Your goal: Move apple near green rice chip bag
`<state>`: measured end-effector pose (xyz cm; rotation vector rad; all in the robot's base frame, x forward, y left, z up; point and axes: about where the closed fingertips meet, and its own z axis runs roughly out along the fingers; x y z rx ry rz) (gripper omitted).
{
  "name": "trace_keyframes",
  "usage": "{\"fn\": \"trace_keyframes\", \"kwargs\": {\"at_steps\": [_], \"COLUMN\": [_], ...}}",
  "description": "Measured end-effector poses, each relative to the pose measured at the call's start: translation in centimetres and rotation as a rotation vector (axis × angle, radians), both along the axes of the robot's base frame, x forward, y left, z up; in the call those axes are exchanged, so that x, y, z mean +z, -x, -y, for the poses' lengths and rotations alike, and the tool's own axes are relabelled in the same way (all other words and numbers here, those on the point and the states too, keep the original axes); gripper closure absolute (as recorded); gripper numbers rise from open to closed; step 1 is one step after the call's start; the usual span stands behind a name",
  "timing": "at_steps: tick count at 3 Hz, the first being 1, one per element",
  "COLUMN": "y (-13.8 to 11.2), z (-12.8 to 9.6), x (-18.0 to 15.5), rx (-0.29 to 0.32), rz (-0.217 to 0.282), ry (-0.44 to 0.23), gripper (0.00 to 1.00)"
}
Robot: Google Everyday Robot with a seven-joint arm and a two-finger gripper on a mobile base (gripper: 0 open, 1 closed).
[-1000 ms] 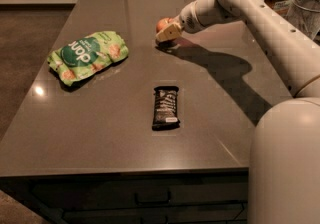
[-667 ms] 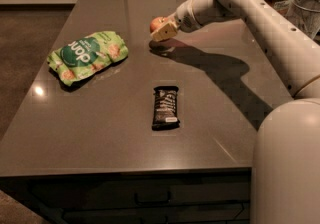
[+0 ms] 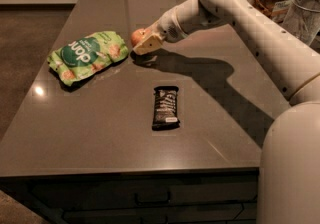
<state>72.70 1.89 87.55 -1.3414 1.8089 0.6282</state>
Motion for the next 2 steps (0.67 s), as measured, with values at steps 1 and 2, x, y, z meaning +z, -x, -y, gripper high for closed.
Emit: {"fn": "trace_keyframes", "kwargs": {"at_steps": [1, 2], "y": [1.4, 2.5], "z": [-1.8, -3.1], "x": [-1.1, -1.4], "rx": [0.062, 0.110], "rz": [-0.007, -0.010], "ry": [0.011, -0.001], "gripper": [0.82, 0.43]}}
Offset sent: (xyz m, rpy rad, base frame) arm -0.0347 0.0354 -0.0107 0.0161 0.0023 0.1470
